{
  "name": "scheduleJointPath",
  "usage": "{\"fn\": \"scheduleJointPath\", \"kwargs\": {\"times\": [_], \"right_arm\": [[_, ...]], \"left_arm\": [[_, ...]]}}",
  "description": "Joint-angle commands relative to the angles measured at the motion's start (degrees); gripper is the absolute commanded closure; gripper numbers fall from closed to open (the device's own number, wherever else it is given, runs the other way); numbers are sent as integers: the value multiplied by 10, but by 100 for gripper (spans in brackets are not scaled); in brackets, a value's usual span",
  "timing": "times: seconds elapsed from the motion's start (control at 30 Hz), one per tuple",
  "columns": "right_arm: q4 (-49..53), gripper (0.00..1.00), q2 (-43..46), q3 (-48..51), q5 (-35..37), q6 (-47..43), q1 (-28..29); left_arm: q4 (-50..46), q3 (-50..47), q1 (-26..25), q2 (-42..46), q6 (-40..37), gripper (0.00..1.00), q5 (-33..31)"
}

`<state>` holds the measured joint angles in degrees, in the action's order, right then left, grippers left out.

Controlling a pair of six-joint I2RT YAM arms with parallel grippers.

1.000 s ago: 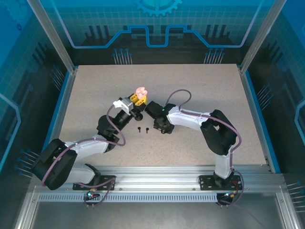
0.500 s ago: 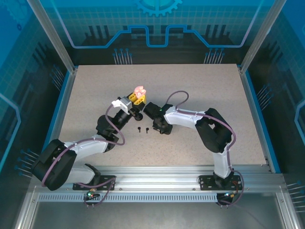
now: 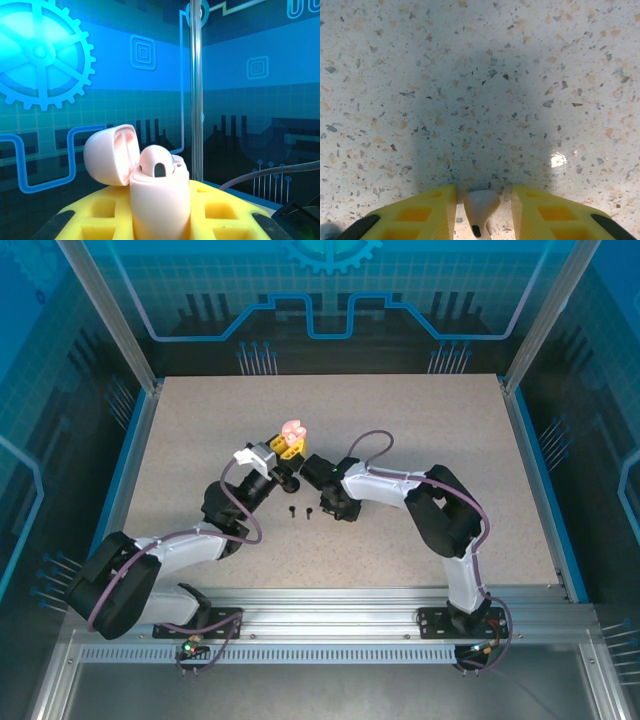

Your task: Insert wireless bluetooth earbuds into charging case

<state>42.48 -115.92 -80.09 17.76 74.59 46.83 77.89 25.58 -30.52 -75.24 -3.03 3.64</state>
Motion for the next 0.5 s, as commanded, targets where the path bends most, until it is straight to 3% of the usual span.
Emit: {"fn": "scheduleJointPath", "kwargs": {"times": [0.0,0.47], "right_arm": [[9,67,-20,-10,1,6,-1],[5,75,-16,-3,6,-4,-2]], "left_arm": [[23,-4,5,15,5,100,-7],[23,-4,5,14,9,100,-4]]}}
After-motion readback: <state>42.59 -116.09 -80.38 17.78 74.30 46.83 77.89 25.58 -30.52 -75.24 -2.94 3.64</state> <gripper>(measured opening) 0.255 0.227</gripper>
